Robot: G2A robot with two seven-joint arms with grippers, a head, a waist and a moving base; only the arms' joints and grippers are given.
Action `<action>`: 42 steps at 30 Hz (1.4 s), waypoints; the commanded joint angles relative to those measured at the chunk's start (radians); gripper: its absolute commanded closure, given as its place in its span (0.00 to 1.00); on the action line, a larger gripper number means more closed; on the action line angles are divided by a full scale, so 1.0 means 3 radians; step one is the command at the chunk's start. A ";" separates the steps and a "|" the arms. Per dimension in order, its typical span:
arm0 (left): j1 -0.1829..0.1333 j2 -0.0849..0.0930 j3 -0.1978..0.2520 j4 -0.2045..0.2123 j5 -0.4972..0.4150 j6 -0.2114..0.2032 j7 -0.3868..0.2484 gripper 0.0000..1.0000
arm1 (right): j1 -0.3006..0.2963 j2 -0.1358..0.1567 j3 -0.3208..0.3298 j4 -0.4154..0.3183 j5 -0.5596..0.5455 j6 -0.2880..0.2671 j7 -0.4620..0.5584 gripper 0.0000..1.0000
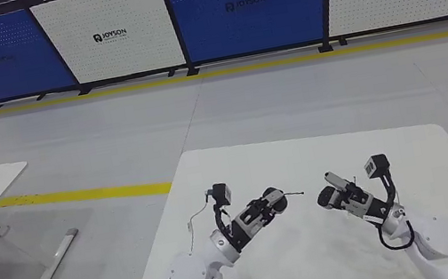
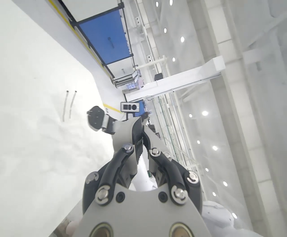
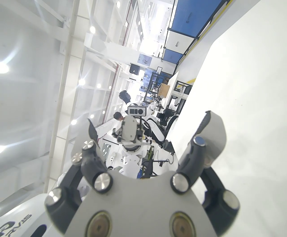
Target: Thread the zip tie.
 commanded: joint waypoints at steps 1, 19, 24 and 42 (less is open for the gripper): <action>0.0063 0.0007 -0.0047 -0.0152 -0.0118 -0.0032 -0.0020 1.00 | 0.0000 0.0000 0.0000 0.0000 0.0000 0.0000 0.0000 0.00; 0.0326 0.0025 -0.0298 -0.0697 -0.0913 -0.0275 -0.0086 1.00 | 0.0000 0.0000 0.0000 0.0000 0.0000 0.0000 0.0000 0.00; 0.0295 0.0017 -0.0275 -0.0686 -0.0923 -0.0286 0.0003 1.00 | 0.0000 0.0000 0.0000 0.0000 0.0000 0.0000 0.0000 0.00; 0.0453 0.0002 -0.0440 -0.1148 -0.1576 -0.0583 -0.0096 1.00 | 0.0000 0.0000 0.0000 0.0000 0.0000 0.0000 0.0000 0.00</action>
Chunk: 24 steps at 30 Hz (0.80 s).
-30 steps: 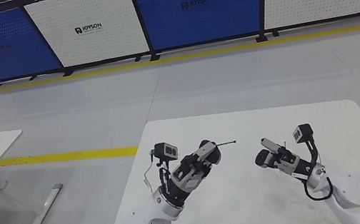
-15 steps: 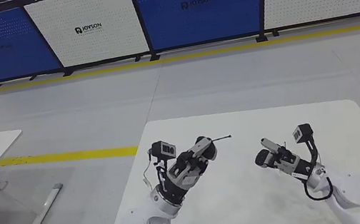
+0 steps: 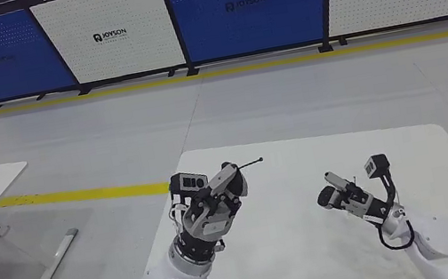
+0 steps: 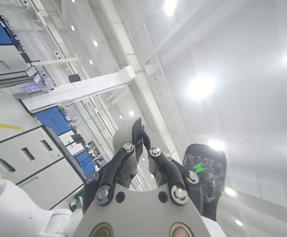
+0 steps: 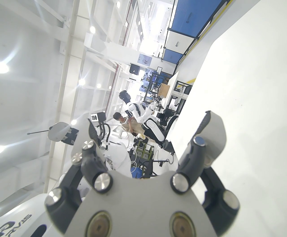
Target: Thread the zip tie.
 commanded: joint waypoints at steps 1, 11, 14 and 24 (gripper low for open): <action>-0.0001 0.0000 -0.0001 0.0000 0.0005 0.0001 0.0001 1.00 | 0.0000 0.0000 0.0000 0.0000 0.0000 0.0000 0.0000 0.00; -0.0027 -0.0007 0.0032 -0.0056 -0.0101 0.0014 0.0005 1.00 | 0.0000 0.0000 0.0000 0.0000 0.0000 0.0000 0.0000 0.00; -0.0025 -0.0016 -0.0006 -0.0161 -0.0347 0.0001 -0.0056 1.00 | 0.0000 0.0000 0.0000 0.0000 0.0000 0.0000 0.0000 0.00; 0.0075 -0.0049 -0.0104 -0.0209 -0.0356 0.0025 -0.0212 1.00 | 0.0000 0.0000 0.0000 0.0000 0.0000 0.0000 0.0000 0.00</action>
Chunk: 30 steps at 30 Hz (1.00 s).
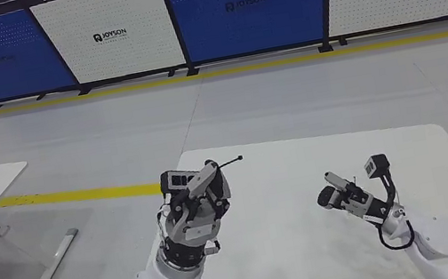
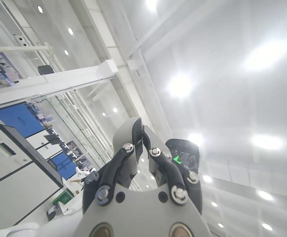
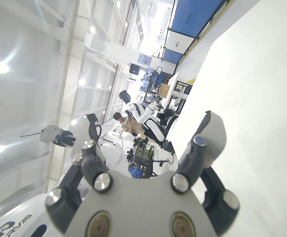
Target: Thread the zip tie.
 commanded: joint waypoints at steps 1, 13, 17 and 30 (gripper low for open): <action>0.0006 0.0005 0.0001 0.0052 0.0166 0.0078 0.0006 1.00 | 0.0000 0.0000 0.0000 0.0000 0.0000 0.0000 0.0000 0.00; -0.0127 0.0025 0.0200 0.0524 0.1053 0.0571 0.0165 1.00 | 0.0000 0.0000 0.0000 0.0000 0.0000 0.0000 0.0000 0.00; -0.0168 0.0027 0.0289 0.0726 0.1280 0.0623 0.0204 1.00 | 0.0000 0.0000 0.0000 0.0000 0.0000 0.0000 0.0000 0.00; -0.0230 0.0032 0.0436 0.0978 0.1747 0.0608 0.0265 1.00 | 0.0000 0.0000 0.0000 0.0000 0.0000 0.0000 0.0000 0.00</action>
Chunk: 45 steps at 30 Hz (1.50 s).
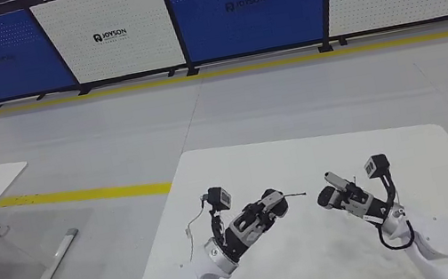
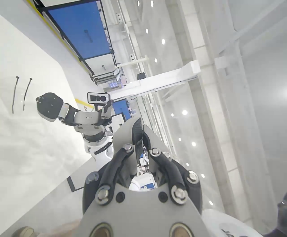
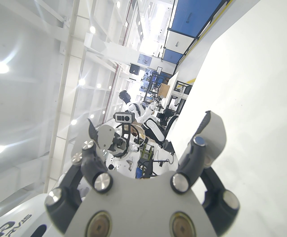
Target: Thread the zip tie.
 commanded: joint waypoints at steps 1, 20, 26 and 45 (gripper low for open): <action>0.0000 0.0000 0.0000 0.0000 0.0000 0.0000 0.0000 1.00 | 0.0000 0.0000 0.0000 0.0000 0.0000 0.0000 0.0000 0.00; -0.0047 0.0045 -0.0118 0.0138 -0.0050 -0.0128 -0.0277 1.00 | 0.0000 0.0000 0.0000 0.0000 0.0000 0.0000 0.0000 0.00; 0.0090 0.0058 -0.0290 0.0004 -0.0323 -0.0422 -0.0283 1.00 | 0.0000 0.0000 0.0000 0.0000 0.0000 0.0000 0.0000 0.00; -0.0042 0.0067 -0.0128 0.0213 0.0352 -0.0128 0.0028 1.00 | 0.0000 0.0000 0.0000 0.0000 0.0000 0.0000 0.0000 0.00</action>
